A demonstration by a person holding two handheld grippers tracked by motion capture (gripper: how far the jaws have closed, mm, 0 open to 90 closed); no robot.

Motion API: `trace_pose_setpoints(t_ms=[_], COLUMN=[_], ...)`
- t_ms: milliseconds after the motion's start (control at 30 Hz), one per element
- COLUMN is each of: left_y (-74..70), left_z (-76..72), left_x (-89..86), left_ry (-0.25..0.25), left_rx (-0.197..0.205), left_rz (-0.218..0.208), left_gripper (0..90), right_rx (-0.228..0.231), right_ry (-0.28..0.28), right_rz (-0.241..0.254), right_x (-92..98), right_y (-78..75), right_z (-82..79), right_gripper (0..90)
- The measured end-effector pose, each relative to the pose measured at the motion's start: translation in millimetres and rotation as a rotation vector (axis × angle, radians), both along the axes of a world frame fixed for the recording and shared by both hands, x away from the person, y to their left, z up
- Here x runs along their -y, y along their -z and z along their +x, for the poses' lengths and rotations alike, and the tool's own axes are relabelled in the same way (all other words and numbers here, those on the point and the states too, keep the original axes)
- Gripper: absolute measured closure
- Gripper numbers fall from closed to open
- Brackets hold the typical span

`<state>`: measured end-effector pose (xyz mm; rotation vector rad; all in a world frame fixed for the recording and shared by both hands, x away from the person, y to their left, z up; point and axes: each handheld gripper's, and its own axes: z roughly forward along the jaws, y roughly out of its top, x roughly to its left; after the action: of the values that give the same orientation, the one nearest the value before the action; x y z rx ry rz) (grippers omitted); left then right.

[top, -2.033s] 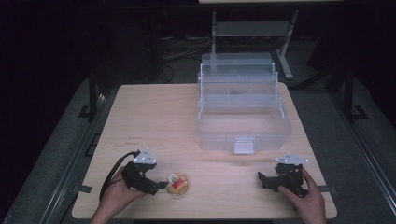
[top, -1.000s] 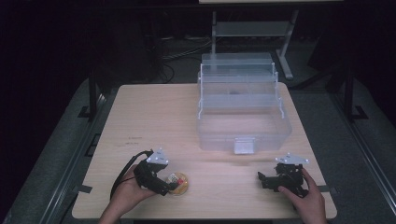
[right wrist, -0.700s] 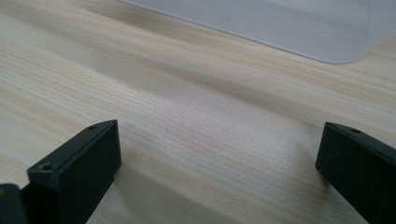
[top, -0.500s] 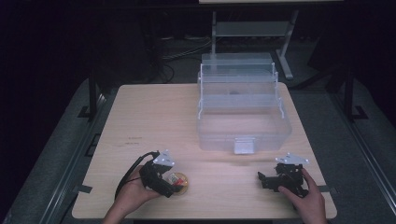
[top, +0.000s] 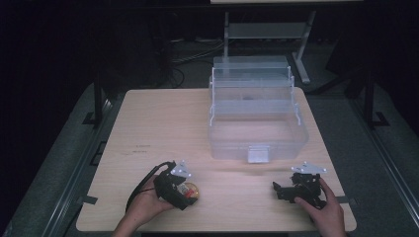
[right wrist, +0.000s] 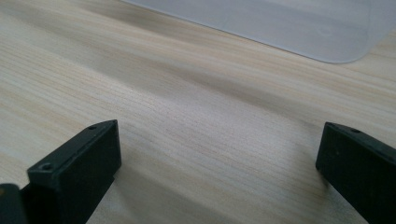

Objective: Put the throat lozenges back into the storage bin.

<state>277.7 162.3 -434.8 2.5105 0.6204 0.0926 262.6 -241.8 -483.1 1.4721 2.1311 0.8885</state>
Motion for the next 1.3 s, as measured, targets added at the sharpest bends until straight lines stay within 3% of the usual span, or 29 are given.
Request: trace_pose_setpoints(t_ms=[100, 733, 1300], left_y=[1.7, 12.4, 14.4], left_z=[0.0, 1.5, 0.7], left_x=[1.4, 10.0, 11.0], left_ry=[-0.003, 0.029, 0.03], left_rx=[-0.004, -0.029, -0.029], left_rz=[-0.004, 0.081, 0.098], left_gripper=[14.0, 13.9, 16.5], right_rx=[0.0, 0.0, 0.001], right_ry=[0.0, -0.001, -0.001], right_rz=[0.0, 0.0, -0.001], right_x=[0.0, 0.0, 0.0], right_y=[0.0, 0.0, 0.0], right_z=[0.0, -0.1, -0.1], right_gripper=[0.0, 0.0, 0.0])
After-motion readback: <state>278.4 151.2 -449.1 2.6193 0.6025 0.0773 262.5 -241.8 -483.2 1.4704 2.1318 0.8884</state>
